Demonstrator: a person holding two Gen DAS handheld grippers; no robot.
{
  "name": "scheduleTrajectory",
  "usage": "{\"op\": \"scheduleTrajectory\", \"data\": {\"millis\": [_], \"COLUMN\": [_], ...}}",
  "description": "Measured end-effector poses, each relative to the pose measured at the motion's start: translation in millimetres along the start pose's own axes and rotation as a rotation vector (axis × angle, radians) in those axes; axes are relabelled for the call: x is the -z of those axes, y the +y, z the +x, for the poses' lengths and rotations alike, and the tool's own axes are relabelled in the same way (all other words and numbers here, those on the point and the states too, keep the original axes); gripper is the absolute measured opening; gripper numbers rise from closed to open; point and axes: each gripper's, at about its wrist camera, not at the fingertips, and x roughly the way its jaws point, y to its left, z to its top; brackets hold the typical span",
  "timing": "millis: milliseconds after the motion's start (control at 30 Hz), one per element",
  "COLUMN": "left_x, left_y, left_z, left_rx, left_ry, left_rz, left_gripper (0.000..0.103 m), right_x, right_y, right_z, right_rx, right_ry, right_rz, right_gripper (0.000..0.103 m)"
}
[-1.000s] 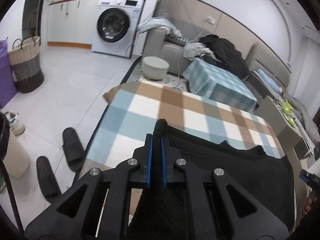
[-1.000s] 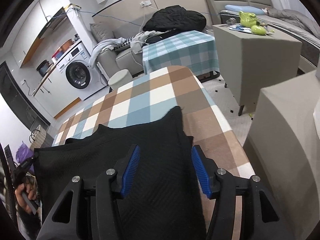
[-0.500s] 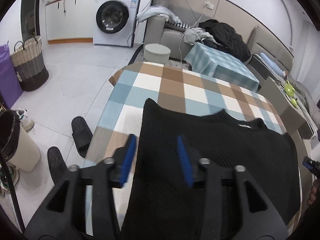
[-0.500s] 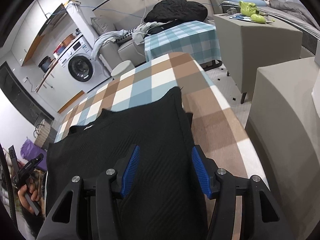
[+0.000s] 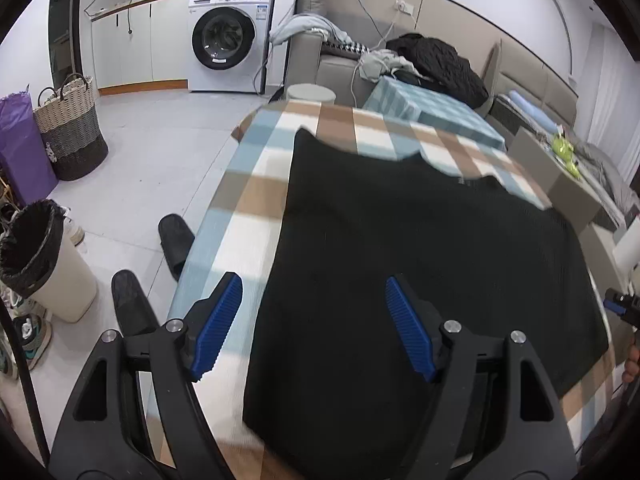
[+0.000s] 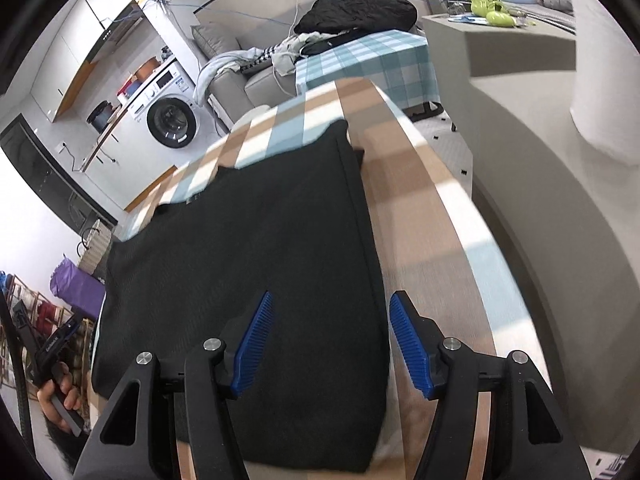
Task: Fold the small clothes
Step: 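Grasp the sweater hem with both grippers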
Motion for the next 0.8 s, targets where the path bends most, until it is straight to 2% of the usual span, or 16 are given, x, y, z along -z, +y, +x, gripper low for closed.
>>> {"op": "scheduleTrajectory", "data": {"millis": [167, 367, 467, 600, 700, 800], "left_x": [32.6, 56.8, 61.4, 65.8, 65.6, 64.6], "left_y": [3.3, 6.4, 4.9, 8.6, 10.2, 8.8], "left_z": [-3.1, 3.6, 2.6, 3.1, 2.1, 1.0], "left_rx": [0.016, 0.013, -0.012, 0.001, -0.001, 0.001], "left_ry": [0.050, 0.112, 0.112, 0.126, 0.126, 0.124], "left_rz": [-0.019, -0.043, -0.032, -0.056, -0.071, -0.067], "left_gripper": [0.072, 0.072, 0.072, 0.072, 0.072, 0.072], "right_x": [20.7, 32.4, 36.0, 38.5, 37.8, 38.1], "right_y": [0.6, 12.7, 14.8, 17.8, 13.4, 8.3], "right_z": [-3.7, 2.3, 2.9, 6.4, 10.5, 12.6], "right_rx": [-0.078, -0.035, -0.008, 0.008, 0.047, 0.041], "right_ry": [0.005, 0.013, 0.005, 0.000, -0.006, -0.003], "right_rz": [0.022, -0.058, -0.087, -0.121, -0.103, -0.092], "right_gripper": [0.062, 0.064, 0.064, 0.064, 0.064, 0.064]}}
